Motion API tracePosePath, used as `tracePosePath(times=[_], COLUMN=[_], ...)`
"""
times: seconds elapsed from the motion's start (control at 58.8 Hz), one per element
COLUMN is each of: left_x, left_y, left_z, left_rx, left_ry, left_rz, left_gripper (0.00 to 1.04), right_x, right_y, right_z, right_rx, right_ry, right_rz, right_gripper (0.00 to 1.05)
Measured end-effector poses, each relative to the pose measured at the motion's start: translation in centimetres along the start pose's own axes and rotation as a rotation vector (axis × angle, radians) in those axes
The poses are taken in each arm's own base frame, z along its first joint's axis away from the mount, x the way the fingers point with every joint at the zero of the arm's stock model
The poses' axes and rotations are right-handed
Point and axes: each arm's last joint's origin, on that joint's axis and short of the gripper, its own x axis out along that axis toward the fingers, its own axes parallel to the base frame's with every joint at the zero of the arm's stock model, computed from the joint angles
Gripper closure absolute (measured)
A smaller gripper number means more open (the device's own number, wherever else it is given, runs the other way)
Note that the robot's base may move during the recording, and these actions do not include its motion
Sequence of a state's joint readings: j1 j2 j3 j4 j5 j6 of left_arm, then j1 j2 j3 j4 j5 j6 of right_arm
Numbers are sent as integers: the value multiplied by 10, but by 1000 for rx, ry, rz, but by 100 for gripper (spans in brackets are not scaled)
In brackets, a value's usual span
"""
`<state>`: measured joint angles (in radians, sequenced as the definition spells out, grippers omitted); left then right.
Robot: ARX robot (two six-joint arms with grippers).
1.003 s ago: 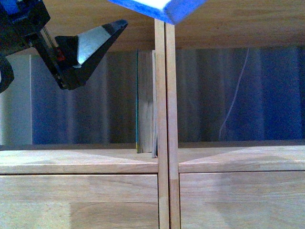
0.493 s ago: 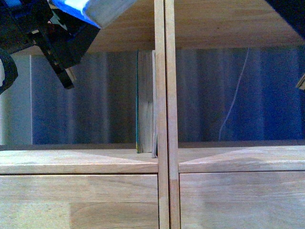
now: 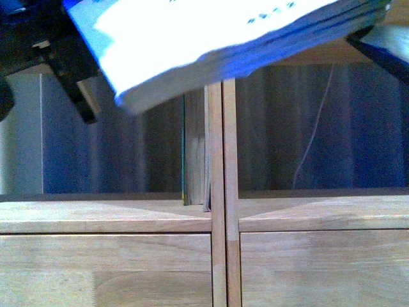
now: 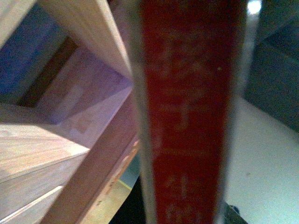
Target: Organize books on shelf
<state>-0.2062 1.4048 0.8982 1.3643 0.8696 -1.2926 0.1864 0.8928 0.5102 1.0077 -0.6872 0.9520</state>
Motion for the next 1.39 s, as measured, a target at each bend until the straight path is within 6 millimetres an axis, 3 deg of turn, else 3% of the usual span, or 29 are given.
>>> tracePosePath(times=[0.153,0.374,0.459,0.527,0.697,0.884,1.037,1.156,1.224,1.395], left_x=[-36,-84,-92,-92,-73,-38,-9,11,21,40], left_y=[-9,-7,7,17,51,94,122,132,138,152], left_z=[19,21,33,42,65,79,85,90,93,100], left_rx=[181,519,661,712,831,913,980,1036,1077,1139], left_ry=[-76,-70,-82,-95,-65,12,43,51,50,45], left_rz=[193,399,517,580,673,733,759,754,760,811], left_gripper=[98,98,98,98,98,98,98,98,98,98], right_x=[-37,-86,-123,-139,-151,-135,-127,-122,-126,-134], right_y=[-12,-23,-25,-21,-7,5,6,9,5,-7], right_z=[14,32,43,43,20,-9,-20,-20,-32,-56], right_rx=[-62,-150,-270,-356,-578,-718,-761,-710,-676,-663], right_ry=[-5,-45,-75,-97,-35,16,38,13,82,159], right_rz=[-56,-194,-436,-542,-638,-590,-558,-859,-986,-1080], right_gripper=[6,7,7,7,7,7,7,23,33,57])
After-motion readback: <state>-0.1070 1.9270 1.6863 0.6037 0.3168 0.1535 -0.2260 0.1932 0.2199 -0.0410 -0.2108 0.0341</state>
